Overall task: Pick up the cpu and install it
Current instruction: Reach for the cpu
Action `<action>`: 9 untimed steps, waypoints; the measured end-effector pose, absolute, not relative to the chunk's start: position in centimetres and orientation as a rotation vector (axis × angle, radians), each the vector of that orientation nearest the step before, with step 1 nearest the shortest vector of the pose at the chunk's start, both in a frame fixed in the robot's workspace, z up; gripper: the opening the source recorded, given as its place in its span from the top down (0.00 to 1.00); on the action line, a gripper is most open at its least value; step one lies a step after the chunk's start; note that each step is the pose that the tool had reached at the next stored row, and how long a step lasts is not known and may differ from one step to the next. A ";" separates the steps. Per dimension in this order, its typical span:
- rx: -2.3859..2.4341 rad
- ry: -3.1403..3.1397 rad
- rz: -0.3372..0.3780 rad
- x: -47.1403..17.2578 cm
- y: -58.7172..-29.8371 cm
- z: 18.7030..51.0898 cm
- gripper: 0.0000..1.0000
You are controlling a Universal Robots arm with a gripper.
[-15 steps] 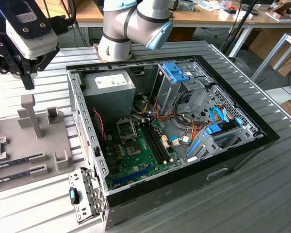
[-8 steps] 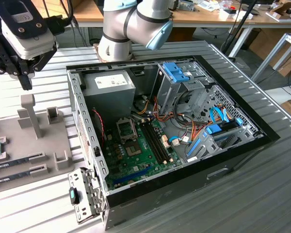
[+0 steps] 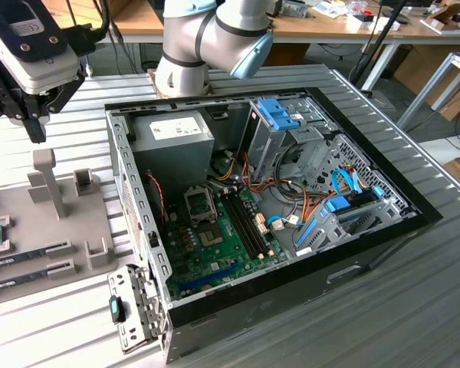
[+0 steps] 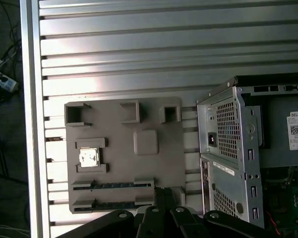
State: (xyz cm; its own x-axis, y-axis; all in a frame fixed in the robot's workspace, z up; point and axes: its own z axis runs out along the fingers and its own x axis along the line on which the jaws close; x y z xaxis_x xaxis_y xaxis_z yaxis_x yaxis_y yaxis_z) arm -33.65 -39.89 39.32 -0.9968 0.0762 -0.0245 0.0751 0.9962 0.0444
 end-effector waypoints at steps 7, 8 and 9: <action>0.118 3.112 0.068 -34.2 -39.9 39.3 0.89; 0.118 3.112 0.068 -34.3 -39.9 39.3 0.89; 0.118 3.113 0.068 -34.4 -39.9 39.3 0.89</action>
State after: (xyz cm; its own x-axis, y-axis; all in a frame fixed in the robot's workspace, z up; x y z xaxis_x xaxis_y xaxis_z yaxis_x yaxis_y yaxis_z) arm -34.38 -39.89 39.32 -0.9968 0.0762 -0.0244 0.0751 0.9962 0.0443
